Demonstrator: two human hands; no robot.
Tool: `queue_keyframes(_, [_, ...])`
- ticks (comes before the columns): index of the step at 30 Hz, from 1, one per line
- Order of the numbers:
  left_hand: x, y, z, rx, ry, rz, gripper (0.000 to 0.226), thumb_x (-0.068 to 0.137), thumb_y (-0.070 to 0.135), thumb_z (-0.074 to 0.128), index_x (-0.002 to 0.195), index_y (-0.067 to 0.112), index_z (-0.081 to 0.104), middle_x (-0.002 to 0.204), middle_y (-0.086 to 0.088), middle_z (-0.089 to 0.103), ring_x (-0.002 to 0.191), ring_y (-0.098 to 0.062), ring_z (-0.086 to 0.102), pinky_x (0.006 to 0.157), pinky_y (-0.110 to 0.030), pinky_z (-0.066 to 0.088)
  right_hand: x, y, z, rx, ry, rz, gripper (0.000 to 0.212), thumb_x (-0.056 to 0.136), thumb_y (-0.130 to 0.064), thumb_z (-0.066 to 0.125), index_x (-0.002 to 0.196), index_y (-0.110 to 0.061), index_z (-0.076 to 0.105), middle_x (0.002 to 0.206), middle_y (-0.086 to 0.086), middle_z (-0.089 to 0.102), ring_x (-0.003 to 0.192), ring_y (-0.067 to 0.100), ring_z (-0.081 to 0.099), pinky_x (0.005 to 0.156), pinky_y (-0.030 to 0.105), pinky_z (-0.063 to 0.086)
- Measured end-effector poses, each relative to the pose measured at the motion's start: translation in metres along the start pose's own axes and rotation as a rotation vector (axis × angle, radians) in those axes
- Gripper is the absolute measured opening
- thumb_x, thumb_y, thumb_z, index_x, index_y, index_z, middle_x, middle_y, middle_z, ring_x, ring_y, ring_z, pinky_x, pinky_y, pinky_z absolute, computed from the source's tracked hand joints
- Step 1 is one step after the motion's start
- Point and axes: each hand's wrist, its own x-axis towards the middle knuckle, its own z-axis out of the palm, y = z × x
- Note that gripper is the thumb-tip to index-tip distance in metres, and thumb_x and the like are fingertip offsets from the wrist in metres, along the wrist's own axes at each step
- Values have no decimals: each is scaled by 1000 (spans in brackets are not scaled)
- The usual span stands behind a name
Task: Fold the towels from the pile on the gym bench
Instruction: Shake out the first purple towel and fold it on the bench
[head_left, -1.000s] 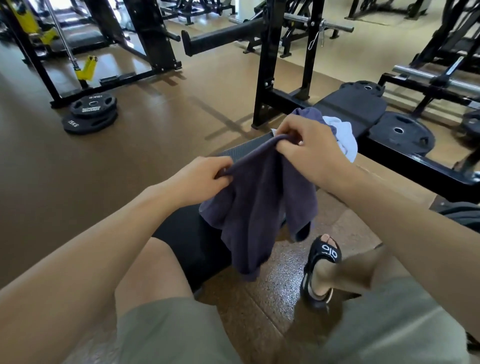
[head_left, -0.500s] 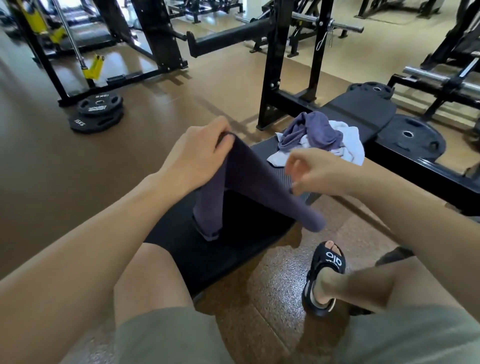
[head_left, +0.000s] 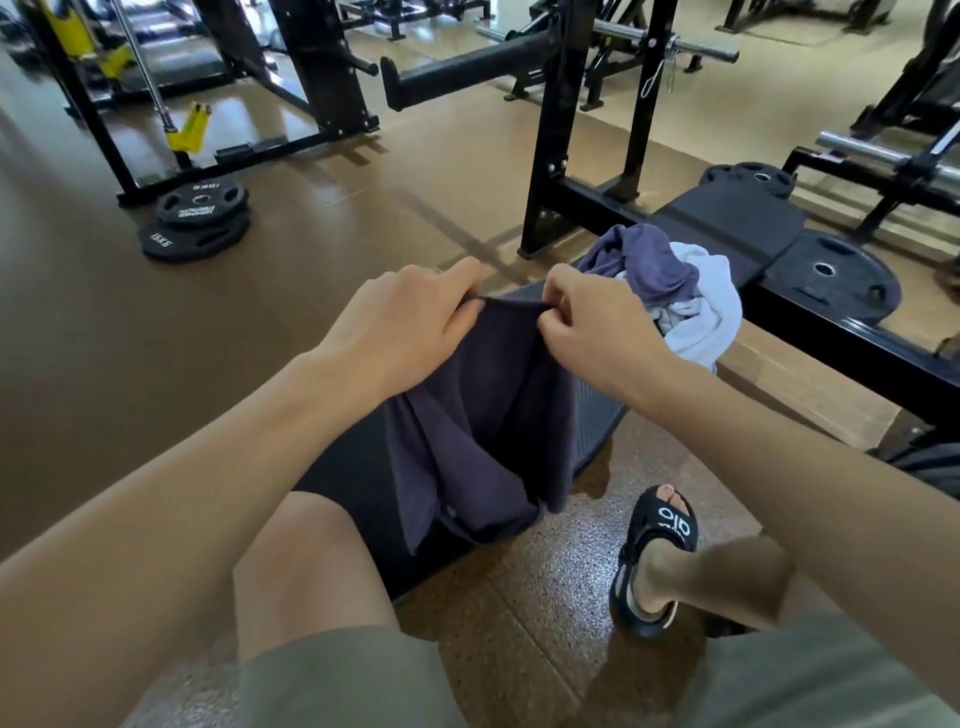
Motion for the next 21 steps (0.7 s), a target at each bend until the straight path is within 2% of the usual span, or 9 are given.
queue_keyframes(3, [1, 3, 2, -23, 26, -3, 15, 105, 33, 43, 100, 19, 45, 84, 1, 60, 71, -33, 57, 68, -47, 51, 0, -4, 5, -6, -24, -52, 5, 83, -16, 52, 87, -13, 53, 70, 0, 57, 70, 26, 53, 64, 40, 47])
queue_keyframes(7, [2, 9, 5, -117, 53, -29, 11, 103, 29, 44, 99, 20, 42, 73, 5, 53, 68, -33, 55, 67, -48, 50, 1, -10, 13, 57, -58, -39, 6, 84, -16, 55, 89, -13, 57, 75, 1, 62, 75, 23, 55, 65, 36, 44])
queue_keyframes(12, [1, 13, 8, -151, 65, -33, 10, 103, 28, 45, 98, 20, 42, 70, 5, 51, 66, -30, 54, 65, -46, 49, 6, -11, 15, 128, -56, 10, 9, 85, -13, 56, 89, -12, 63, 69, -4, 59, 71, 17, 54, 59, 29, 37])
queue_keyframes(16, [1, 14, 8, -163, 88, -39, 10, 104, 28, 44, 98, 20, 41, 74, 2, 54, 68, -33, 55, 66, -48, 49, 5, -15, 18, 161, -147, 37, 15, 86, -25, 62, 100, -19, 61, 81, -5, 67, 78, 15, 61, 67, 32, 48])
queue_keyframes(19, [1, 17, 8, -165, 83, -34, 10, 104, 27, 43, 97, 23, 37, 77, 0, 58, 68, -33, 56, 66, -49, 50, 2, -20, 28, 180, -110, 9, 14, 84, -21, 64, 86, -13, 54, 76, -1, 61, 74, 20, 57, 65, 40, 46])
queue_keyframes(21, [0, 17, 6, -144, 84, -36, 10, 104, 27, 42, 97, 23, 35, 78, 1, 57, 68, -33, 56, 66, -49, 50, 2, -22, 28, 196, -45, 35, 13, 85, -18, 60, 80, -12, 50, 70, -1, 56, 68, 21, 53, 59, 38, 40])
